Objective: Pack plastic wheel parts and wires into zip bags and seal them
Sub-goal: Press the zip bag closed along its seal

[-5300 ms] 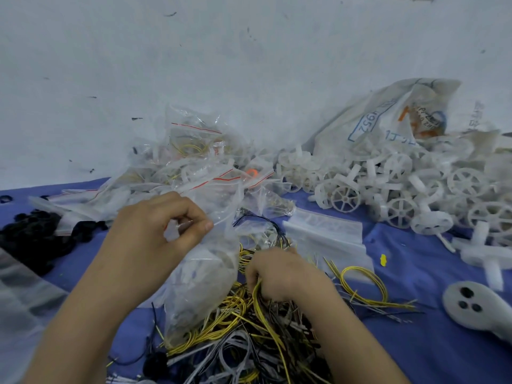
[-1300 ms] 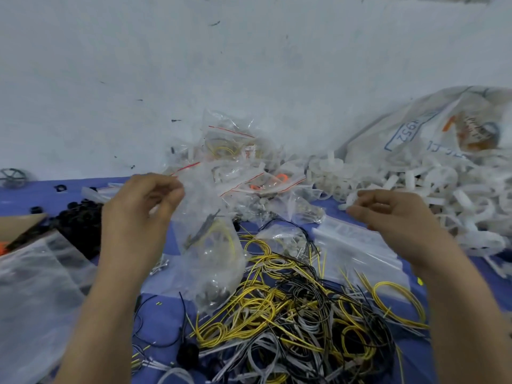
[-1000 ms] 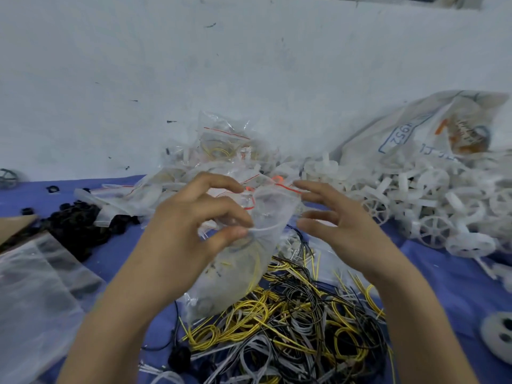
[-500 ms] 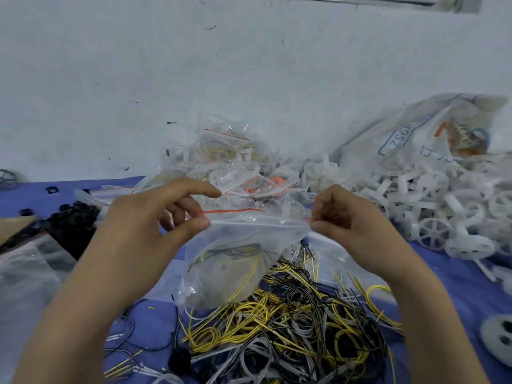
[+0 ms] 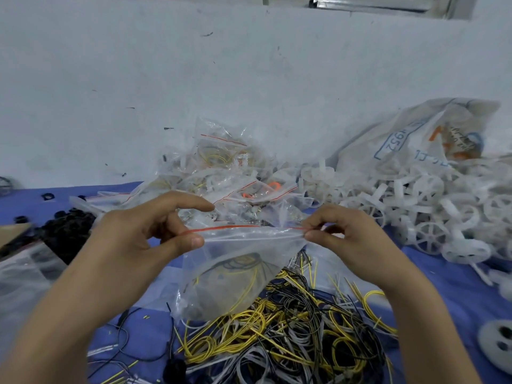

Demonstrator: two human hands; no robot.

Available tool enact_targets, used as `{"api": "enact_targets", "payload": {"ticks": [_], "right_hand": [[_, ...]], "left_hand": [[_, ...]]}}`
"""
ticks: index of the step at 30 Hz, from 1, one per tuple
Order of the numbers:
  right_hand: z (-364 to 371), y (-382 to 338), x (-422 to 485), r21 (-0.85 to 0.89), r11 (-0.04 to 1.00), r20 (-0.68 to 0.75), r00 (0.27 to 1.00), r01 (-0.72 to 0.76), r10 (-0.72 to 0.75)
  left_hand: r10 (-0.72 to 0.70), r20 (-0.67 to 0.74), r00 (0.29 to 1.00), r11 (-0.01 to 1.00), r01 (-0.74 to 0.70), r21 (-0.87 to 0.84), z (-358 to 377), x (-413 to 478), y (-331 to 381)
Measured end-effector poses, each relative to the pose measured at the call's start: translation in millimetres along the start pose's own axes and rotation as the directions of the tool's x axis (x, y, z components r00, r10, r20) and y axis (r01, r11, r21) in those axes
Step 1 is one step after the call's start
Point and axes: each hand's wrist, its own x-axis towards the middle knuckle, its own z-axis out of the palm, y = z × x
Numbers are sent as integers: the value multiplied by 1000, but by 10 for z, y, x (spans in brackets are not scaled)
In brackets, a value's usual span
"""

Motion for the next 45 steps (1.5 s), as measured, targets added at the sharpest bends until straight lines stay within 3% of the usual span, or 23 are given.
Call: {"api": "enact_targets", "payload": {"ticks": [4,6,8,11,20,33,45], "right_hand": [[92,-287,-25,134,985,88,989,105,-118],[202,-429,-34,113,966,132,960,232,-246],[265,-497,-35,84,957,129,950,276,-285],[232,-493,-26,139,964,134,960,226,-245],[271,-502,-30,139,974,112,974,181,-198],[421,-591,-24,-37,940,-29,940,339,-340],[448,-599,-24,-86,935,-55,935,345,-351]], "left_hand": [[55,40,998,998,-56,12,214,38,185],[85,70,994,996,-85,1,360,65,243],[86,72,994,993,-80,-83,443,79,250],[58,62,996,982,-46,-182,464,107,204],[-18,138,990,990,37,-133,369,90,168],[-33,81,996,999,34,-20,314,69,208],[27,82,996,998,-32,57,331,77,199]]}}
